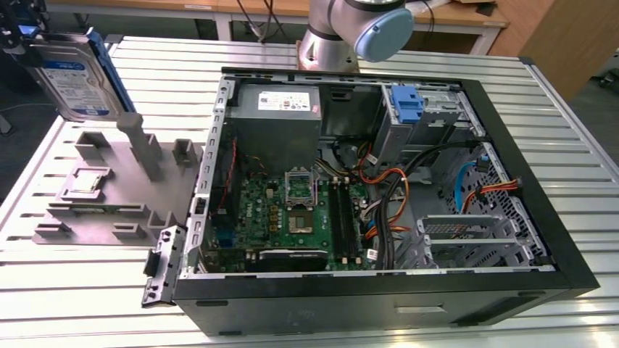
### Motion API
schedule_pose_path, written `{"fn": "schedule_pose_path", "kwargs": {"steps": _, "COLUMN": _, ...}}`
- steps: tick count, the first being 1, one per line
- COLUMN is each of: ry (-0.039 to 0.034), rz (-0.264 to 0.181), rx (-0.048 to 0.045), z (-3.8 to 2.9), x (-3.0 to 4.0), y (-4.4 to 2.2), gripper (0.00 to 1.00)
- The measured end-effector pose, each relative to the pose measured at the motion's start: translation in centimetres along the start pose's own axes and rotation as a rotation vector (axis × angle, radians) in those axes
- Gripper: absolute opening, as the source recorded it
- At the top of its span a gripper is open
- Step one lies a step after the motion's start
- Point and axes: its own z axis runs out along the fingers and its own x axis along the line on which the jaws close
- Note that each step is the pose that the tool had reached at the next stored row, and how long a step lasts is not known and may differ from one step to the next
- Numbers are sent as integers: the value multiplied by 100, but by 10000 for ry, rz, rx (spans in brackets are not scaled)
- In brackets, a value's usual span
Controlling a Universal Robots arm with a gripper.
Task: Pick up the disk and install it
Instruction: 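Pick up the disk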
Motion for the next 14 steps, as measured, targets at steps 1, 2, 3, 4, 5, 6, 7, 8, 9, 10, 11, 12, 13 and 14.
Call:
{"fn": "schedule_pose_path", "kwargs": {"steps": 1, "ry": 0, "rz": 0, "rx": 0, "z": -13, "x": -1, "y": 1, "gripper": 36}}
{"fn": "schedule_pose_path", "kwargs": {"steps": 2, "ry": 1, "rz": 0, "rx": -1, "z": -26, "x": -2, "y": 1, "gripper": 36}}
{"fn": "schedule_pose_path", "kwargs": {"steps": 3, "ry": 2, "rz": 0, "rx": 0, "z": -38, "x": -2, "y": 2, "gripper": 36}}
{"fn": "schedule_pose_path", "kwargs": {"steps": 4, "ry": 2, "rz": 0, "rx": -1, "z": -52, "x": -3, "y": 3, "gripper": 36}}
{"fn": "schedule_pose_path", "kwargs": {"steps": 5, "ry": 2, "rz": 0, "rx": 0, "z": -64, "x": -4, "y": 3, "gripper": 36}}
{"fn": "schedule_pose_path", "kwargs": {"steps": 6, "ry": 3, "rz": 1, "rx": -1, "z": -77, "x": -5, "y": 4, "gripper": 36}}
{"fn": "schedule_pose_path", "kwargs": {"steps": 7, "ry": 3, "rz": 0, "rx": 0, "z": -90, "x": -6, "y": 4, "gripper": 36}}
{"fn": "schedule_pose_path", "kwargs": {"steps": 8, "ry": 3, "rz": 0, "rx": 1, "z": -101, "x": -6, "y": 5, "gripper": 36}}
{"fn": "schedule_pose_path", "kwargs": {"steps": 9, "ry": 3, "rz": 0, "rx": 1, "z": -113, "x": -7, "y": 6, "gripper": 36}}
{"fn": "schedule_pose_path", "kwargs": {"steps": 10, "ry": 4, "rz": 0, "rx": 0, "z": -125, "x": -8, "y": 6, "gripper": 36}}
{"fn": "schedule_pose_path", "kwargs": {"steps": 11, "ry": 5, "rz": 0, "rx": 1, "z": -131, "x": -8, "y": 7, "gripper": 36}}
{"fn": "schedule_pose_path", "kwargs": {"steps": 12, "ry": 22, "rz": 2, "rx": 4, "z": -133, "x": -10, "y": 7, "gripper": 36}}
{"fn": "schedule_pose_path", "kwargs": {"steps": 13, "ry": 91, "rz": 6, "rx": 7, "z": -134, "x": -13, "y": 7, "gripper": 36}}
{"fn": "schedule_pose_path", "kwargs": {"steps": 14, "ry": 180, "rz": 10, "rx": 9, "z": -135, "x": -14, "y": 7, "gripper": 36}}
